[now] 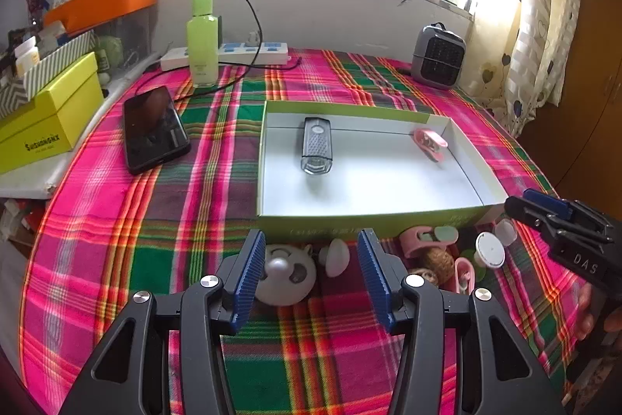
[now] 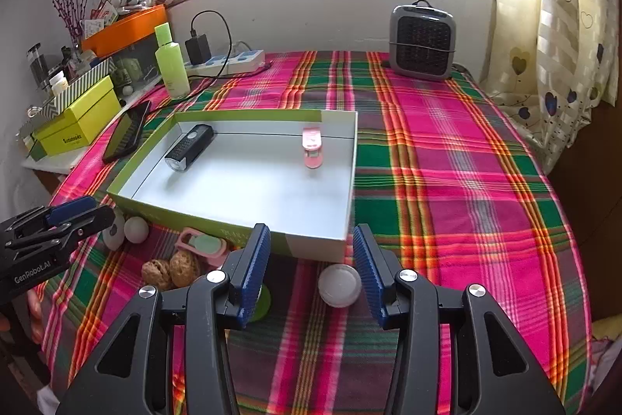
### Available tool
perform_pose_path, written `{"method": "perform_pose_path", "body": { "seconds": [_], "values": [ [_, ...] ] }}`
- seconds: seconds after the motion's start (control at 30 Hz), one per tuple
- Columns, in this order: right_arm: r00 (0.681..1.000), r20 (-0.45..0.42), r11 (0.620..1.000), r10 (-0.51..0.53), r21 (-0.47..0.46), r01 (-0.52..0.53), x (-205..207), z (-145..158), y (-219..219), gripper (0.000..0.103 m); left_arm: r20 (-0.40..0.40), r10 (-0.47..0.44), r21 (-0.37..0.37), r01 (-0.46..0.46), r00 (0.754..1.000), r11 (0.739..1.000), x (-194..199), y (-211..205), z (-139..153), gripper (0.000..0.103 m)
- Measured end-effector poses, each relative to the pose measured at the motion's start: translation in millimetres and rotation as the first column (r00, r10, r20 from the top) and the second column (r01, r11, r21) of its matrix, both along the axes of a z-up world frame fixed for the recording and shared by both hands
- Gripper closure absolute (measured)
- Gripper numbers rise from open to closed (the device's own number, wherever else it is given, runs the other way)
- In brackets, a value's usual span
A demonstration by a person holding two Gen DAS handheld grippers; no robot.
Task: Organize objects
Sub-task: 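Withdraw both grippers from the box toward the remaining objects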
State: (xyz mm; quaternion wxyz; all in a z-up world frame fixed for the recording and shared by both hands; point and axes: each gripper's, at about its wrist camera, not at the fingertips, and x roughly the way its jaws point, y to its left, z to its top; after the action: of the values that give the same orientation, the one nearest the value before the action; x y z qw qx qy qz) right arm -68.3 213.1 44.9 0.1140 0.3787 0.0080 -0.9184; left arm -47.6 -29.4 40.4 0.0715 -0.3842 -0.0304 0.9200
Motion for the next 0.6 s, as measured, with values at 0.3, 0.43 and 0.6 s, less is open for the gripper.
{"method": "perform_pose_path", "body": {
  "seconds": [0.3,0.43,0.6],
  "values": [
    [1.0,-0.005,1.0,-0.026,0.008,0.026,18,-8,16,0.057,0.021,-0.007,0.029,0.006,1.0,1.0,10,-10,-12,0.054],
    [0.999,0.01,0.999,-0.037,0.003,0.037,20,-14,21,0.057,0.031,-0.015,0.041,0.013,0.999,0.999,12,-12,-18,0.054],
    [0.998,0.043,0.999,-0.041,-0.004,0.041,18,-24,23,0.057,0.046,-0.009,0.052,0.006,0.999,0.999,12,-16,-24,0.054]
  ]
}}
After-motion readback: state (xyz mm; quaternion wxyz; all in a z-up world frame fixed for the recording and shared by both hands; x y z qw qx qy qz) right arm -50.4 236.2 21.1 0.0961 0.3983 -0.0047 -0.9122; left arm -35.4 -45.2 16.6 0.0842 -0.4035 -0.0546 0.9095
